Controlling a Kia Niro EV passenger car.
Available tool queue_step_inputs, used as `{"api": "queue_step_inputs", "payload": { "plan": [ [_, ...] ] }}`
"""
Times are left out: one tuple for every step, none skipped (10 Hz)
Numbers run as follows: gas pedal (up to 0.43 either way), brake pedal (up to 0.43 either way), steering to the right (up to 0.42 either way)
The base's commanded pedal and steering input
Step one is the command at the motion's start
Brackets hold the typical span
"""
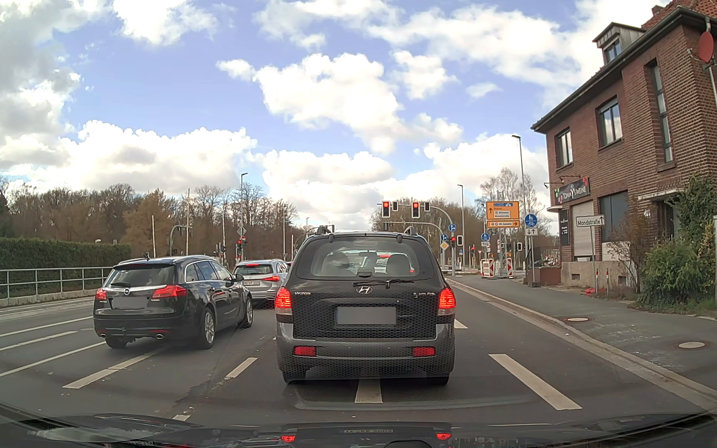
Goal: Follow the waypoints while adhering to traffic rules and regulations
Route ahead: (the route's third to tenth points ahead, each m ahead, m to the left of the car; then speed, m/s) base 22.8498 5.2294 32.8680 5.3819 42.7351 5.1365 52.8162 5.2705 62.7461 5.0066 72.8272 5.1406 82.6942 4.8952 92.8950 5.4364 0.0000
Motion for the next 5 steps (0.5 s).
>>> {"api": "queue_step_inputs", "payload": {
  "plan": [
    [0.000,0.238,-0.002],
    [0.000,0.238,-0.002],
    [0.000,0.238,-0.002],
    [0.000,0.238,-0.002],
    [0.000,0.238,-0.002]
  ]
}}
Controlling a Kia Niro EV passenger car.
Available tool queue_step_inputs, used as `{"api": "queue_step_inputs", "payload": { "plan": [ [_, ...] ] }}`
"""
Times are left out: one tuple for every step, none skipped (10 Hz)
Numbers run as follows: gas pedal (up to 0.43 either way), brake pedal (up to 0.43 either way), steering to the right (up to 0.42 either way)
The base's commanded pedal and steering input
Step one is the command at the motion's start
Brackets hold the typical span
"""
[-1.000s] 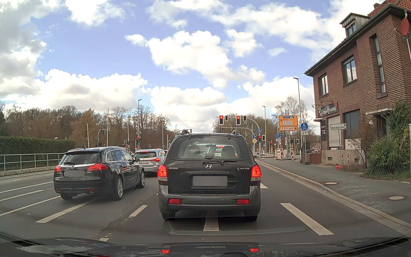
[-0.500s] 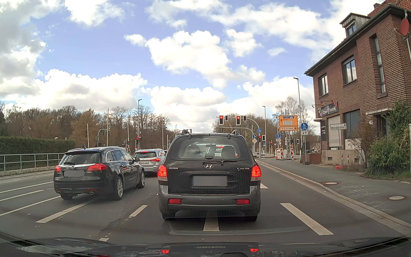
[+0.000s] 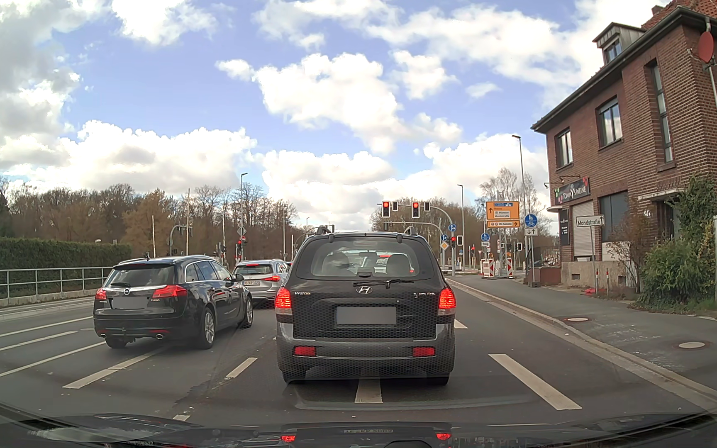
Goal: Follow the waypoints while adhering to traffic rules and regulations
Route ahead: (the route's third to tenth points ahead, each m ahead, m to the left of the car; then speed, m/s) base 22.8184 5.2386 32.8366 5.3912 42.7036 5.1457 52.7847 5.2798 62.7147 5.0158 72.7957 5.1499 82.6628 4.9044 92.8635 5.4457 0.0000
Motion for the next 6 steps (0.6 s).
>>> {"api": "queue_step_inputs", "payload": {
  "plan": [
    [0.000,0.238,-0.002],
    [0.000,0.238,-0.002],
    [0.000,0.238,-0.002],
    [0.000,0.238,-0.002],
    [0.000,0.238,-0.002],
    [0.000,0.238,-0.002]
  ]
}}
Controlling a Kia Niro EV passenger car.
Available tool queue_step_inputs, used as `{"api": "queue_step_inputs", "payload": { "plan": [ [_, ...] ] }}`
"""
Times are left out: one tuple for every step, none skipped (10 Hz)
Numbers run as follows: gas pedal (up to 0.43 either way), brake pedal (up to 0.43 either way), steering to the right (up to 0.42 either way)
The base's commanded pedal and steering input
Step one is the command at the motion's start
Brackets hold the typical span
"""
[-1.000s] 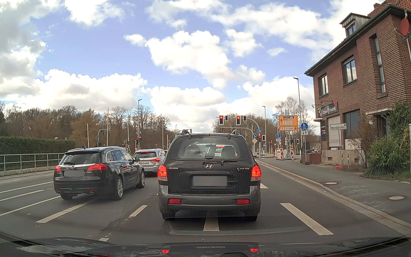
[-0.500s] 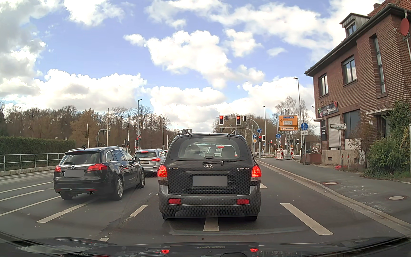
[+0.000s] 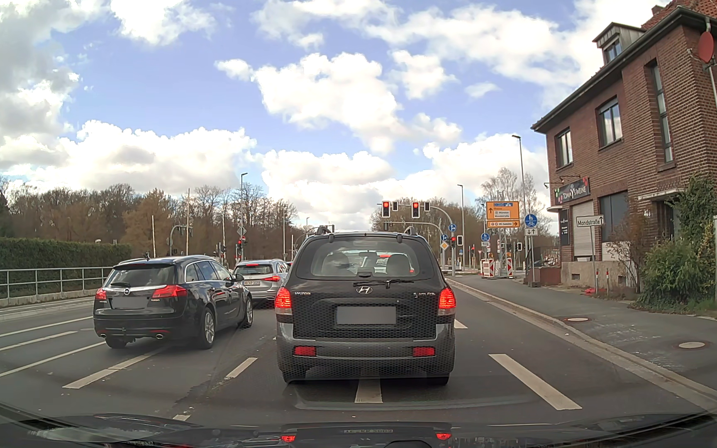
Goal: Follow the waypoints while adhering to traffic rules and regulations
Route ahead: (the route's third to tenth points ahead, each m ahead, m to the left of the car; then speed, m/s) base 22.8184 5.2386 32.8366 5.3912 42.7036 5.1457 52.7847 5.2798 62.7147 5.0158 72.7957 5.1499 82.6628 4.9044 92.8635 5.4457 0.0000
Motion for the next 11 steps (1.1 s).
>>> {"api": "queue_step_inputs", "payload": {
  "plan": [
    [0.000,0.238,-0.002],
    [0.000,0.238,-0.002],
    [0.000,0.238,-0.002],
    [0.000,0.238,-0.002],
    [0.000,0.238,-0.002],
    [0.000,0.238,-0.002],
    [0.000,0.238,-0.002],
    [0.000,0.238,-0.002],
    [0.000,0.238,-0.002],
    [0.000,0.238,-0.002],
    [0.000,0.238,-0.002]
  ]
}}
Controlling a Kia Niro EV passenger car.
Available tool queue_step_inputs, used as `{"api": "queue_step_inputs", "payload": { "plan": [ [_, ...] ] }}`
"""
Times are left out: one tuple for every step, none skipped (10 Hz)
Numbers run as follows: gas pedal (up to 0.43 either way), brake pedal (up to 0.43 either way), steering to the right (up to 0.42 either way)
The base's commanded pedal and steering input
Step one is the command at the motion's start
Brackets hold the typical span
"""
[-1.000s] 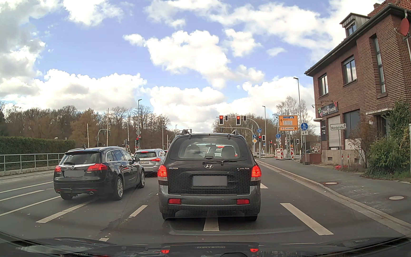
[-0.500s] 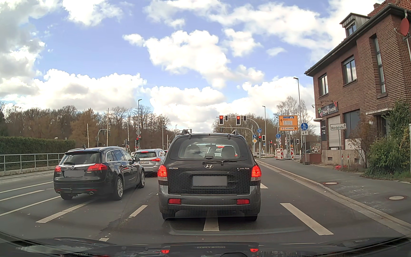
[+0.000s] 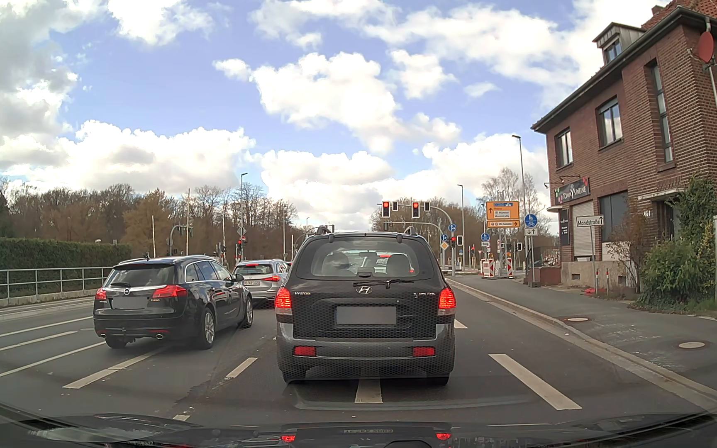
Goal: Follow the waypoints while adhering to traffic rules and regulations
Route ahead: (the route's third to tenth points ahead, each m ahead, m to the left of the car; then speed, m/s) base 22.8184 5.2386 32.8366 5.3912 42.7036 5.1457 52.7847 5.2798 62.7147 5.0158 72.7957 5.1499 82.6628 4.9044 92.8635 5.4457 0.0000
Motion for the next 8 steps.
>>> {"api": "queue_step_inputs", "payload": {
  "plan": [
    [0.000,0.238,-0.002],
    [0.000,0.238,-0.002],
    [0.000,0.238,-0.002],
    [0.000,0.238,-0.002],
    [0.000,0.238,-0.002],
    [0.000,0.238,-0.002],
    [0.000,0.238,-0.002],
    [0.000,0.238,-0.002]
  ]
}}
